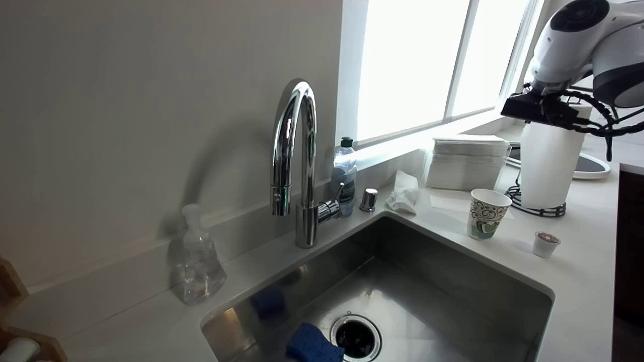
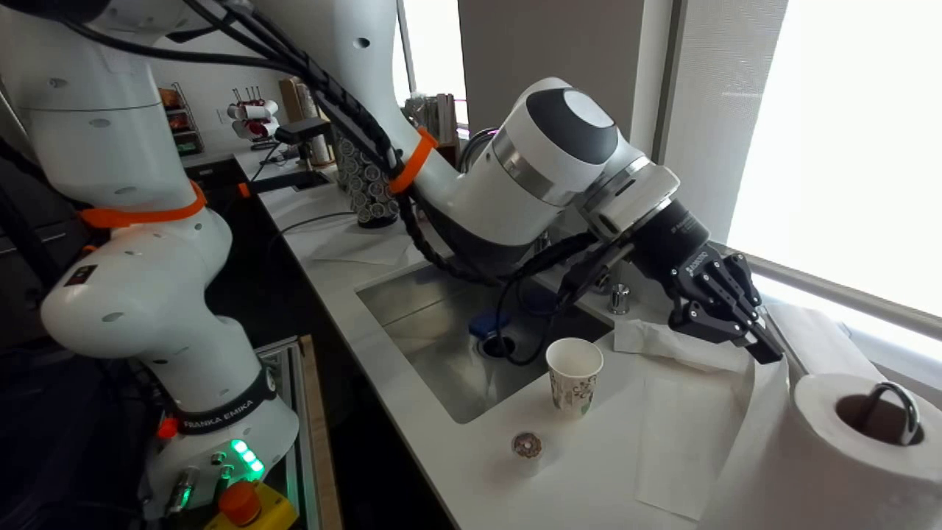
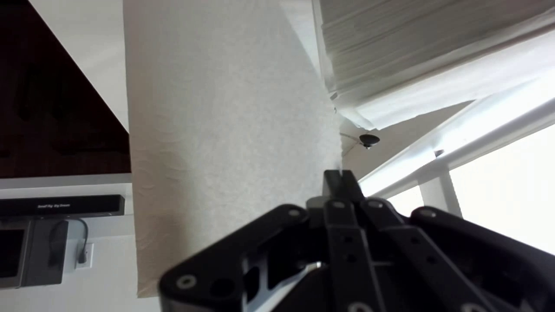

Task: Cut a piece of paper towel and move it to the left side where another piece of paper towel is

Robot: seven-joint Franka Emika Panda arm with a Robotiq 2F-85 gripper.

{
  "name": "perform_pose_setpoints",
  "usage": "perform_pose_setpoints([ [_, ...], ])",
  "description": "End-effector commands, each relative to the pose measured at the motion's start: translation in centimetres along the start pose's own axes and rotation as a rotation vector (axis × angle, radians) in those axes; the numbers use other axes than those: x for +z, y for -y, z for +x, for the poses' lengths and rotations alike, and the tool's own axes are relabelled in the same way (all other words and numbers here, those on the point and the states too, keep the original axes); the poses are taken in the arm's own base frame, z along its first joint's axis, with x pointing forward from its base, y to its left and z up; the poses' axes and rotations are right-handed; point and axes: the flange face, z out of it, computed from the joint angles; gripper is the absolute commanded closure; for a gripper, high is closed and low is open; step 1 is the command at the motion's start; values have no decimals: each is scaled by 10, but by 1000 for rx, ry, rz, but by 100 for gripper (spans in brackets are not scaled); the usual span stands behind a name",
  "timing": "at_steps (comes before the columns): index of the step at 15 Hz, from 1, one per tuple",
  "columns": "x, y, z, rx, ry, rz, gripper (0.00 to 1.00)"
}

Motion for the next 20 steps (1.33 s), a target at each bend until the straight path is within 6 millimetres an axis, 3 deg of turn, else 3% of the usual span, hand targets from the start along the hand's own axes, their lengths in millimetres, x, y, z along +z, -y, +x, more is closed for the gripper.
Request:
perform_pose_setpoints([
  [1, -1, -1, 1, 40, -56, 44, 100],
  [4, -1, -2, -4, 36, -64, 61, 100],
  [6, 6, -4, -20, 17, 39, 99, 100],
  [14, 31, -30, -106, -27, 403, 261, 100],
  [18, 31, -45, -166, -76, 558, 284, 100],
  [19, 29, -45, -173, -76, 582, 271, 100],
  [20, 30, -40, -164, -51, 572, 283, 100],
])
